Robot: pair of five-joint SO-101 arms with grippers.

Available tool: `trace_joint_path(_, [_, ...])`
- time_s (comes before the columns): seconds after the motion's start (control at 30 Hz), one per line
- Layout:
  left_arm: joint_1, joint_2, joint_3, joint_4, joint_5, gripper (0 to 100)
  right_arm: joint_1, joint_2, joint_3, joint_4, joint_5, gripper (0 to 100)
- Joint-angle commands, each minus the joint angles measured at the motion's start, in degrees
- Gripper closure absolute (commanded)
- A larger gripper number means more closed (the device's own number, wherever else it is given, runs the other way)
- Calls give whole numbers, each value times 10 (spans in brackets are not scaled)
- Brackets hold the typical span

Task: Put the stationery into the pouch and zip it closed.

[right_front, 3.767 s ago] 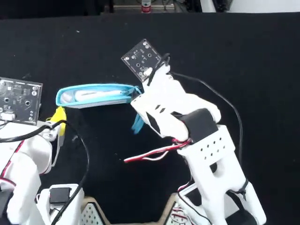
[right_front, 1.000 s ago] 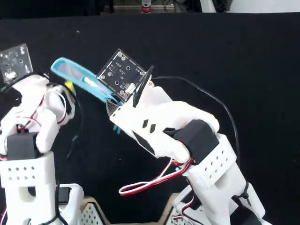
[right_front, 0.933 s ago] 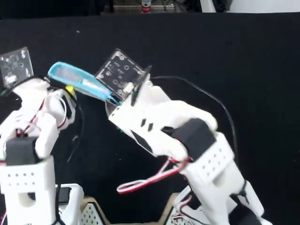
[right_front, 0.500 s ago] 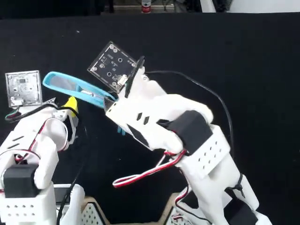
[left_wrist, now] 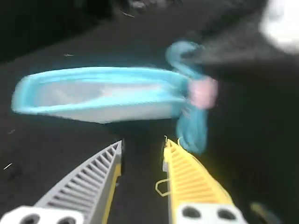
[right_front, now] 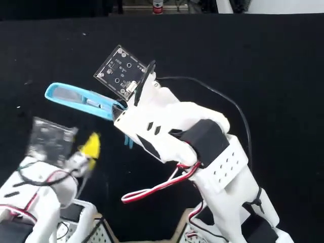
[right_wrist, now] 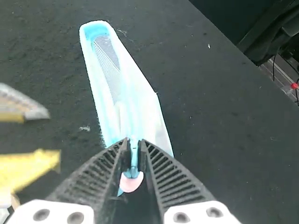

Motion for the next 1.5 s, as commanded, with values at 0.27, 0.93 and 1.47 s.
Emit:
trace_joint_path(0.27, [-93, 40, 206, -238, 84, 847, -5, 6, -37, 1, 0, 988])
trace_joint_path(0.93, [51, -226, 468, -373, 177, 758, 30, 5, -36, 4, 0, 988])
trace_joint_path(1.47, [26, -213, 561, -570, 185, 759, 29, 4, -70, 21, 1, 988])
